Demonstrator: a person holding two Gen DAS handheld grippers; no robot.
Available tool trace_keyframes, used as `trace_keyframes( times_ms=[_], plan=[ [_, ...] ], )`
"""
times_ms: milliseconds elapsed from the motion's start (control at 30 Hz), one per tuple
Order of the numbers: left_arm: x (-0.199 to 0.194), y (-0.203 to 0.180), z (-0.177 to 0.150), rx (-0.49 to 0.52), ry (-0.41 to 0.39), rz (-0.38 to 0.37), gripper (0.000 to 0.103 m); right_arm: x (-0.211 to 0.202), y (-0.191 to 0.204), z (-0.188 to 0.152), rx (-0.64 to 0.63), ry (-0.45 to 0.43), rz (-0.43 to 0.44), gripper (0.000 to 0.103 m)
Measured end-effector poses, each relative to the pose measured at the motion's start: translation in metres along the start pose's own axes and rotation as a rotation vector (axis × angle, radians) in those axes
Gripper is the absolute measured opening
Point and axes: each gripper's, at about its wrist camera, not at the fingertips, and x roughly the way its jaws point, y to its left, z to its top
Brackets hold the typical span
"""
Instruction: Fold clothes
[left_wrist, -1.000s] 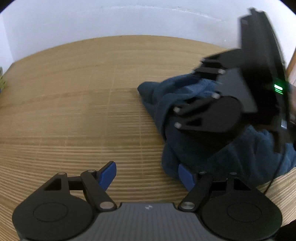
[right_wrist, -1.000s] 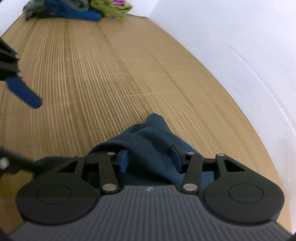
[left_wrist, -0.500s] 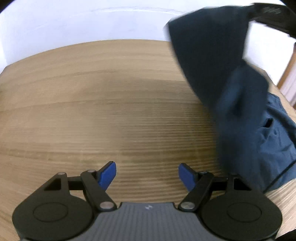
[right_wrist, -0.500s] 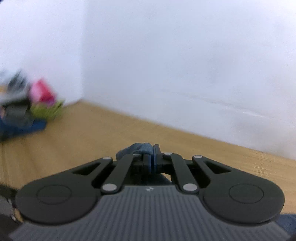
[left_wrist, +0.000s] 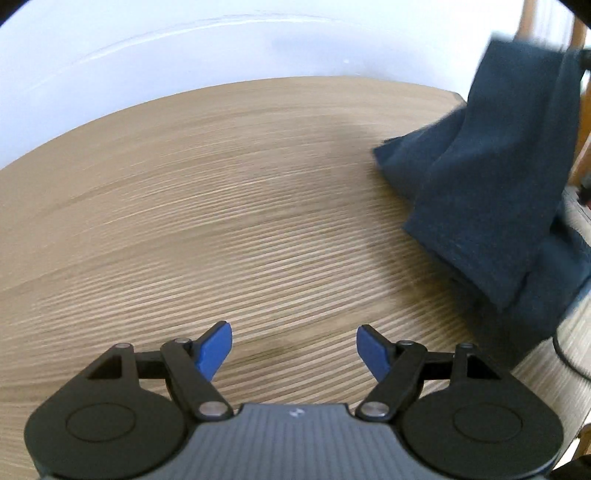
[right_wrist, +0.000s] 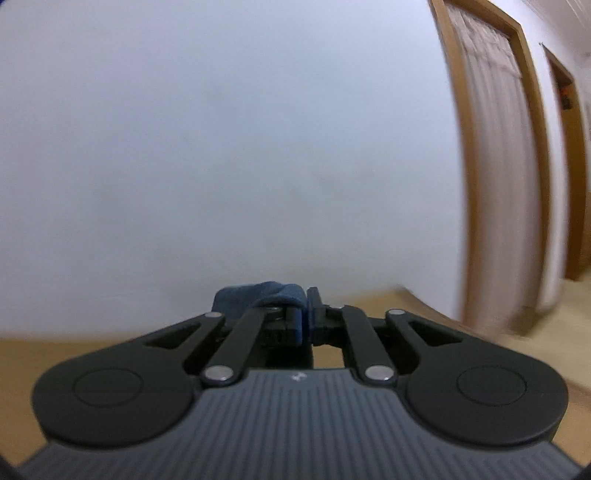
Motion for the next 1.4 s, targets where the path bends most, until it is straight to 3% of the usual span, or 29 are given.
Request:
trace_keyframes(
  times_ms=[100, 167, 233, 267, 300, 367, 667, 733, 833, 900, 933, 967, 1000, 1067, 1233, 1400],
  plan=[
    [0.001, -0.009, 0.001, 0.037, 0.008, -0.023, 0.077, 0.012, -0.02, -0.022, -0.056, 0.135, -0.052, 0.018],
    [0.002, -0.019, 0.004, 0.047, 0.013, -0.046, 0.077, 0.02, -0.034, -0.037, -0.094, 0.224, -0.086, 0.019],
    [0.004, -0.026, 0.007, 0.05, 0.018, -0.079, 0.077, 0.028, -0.047, -0.052, -0.131, 0.314, -0.121, 0.029],
    [0.006, -0.028, 0.011, 0.04, 0.019, -0.11, 0.077, 0.032, -0.054, -0.06, -0.15, 0.359, -0.138, 0.04],
    [0.011, -0.03, 0.015, 0.023, 0.016, -0.152, 0.077, 0.026, -0.057, -0.067, -0.159, 0.369, -0.109, 0.051],
    [0.017, -0.036, 0.026, -0.01, 0.011, -0.23, 0.077, 0.019, -0.055, -0.074, -0.169, 0.384, -0.041, 0.054],
    [0.064, -0.062, 0.056, -0.145, 0.056, -0.361, 0.077, 0.001, -0.034, -0.102, -0.18, 0.431, 0.095, 0.054],
    [0.074, -0.064, 0.061, -0.181, 0.068, -0.388, 0.076, 0.02, -0.019, -0.105, -0.191, 0.44, 0.124, 0.054],
    [0.085, -0.071, 0.066, -0.197, 0.095, -0.408, 0.06, 0.008, -0.013, -0.115, -0.168, 0.462, 0.162, 0.054],
    [0.095, -0.08, 0.07, -0.19, 0.135, -0.412, 0.043, 0.02, -0.009, -0.114, -0.165, 0.475, 0.173, 0.054],
    [0.094, -0.081, 0.07, -0.188, 0.138, -0.413, 0.041, 0.021, -0.007, -0.118, -0.166, 0.48, 0.175, 0.054],
    [0.092, -0.082, 0.07, -0.184, 0.126, -0.41, 0.035, 0.018, -0.004, -0.121, -0.166, 0.485, 0.173, 0.054],
    [0.09, -0.083, 0.069, -0.181, 0.114, -0.406, 0.018, 0.014, -0.001, -0.123, -0.166, 0.491, 0.17, 0.054],
    [0.084, -0.085, 0.07, -0.175, 0.084, -0.397, 0.012, 0.008, 0.004, -0.127, -0.165, 0.499, 0.168, 0.054],
    [0.041, -0.075, 0.088, -0.147, -0.072, -0.317, 0.01, -0.003, 0.013, -0.135, -0.156, 0.513, 0.165, 0.054],
    [-0.032, -0.013, 0.115, -0.157, -0.3, -0.182, 0.005, -0.009, 0.037, -0.136, -0.188, 0.489, 0.227, 0.054]
  ],
)
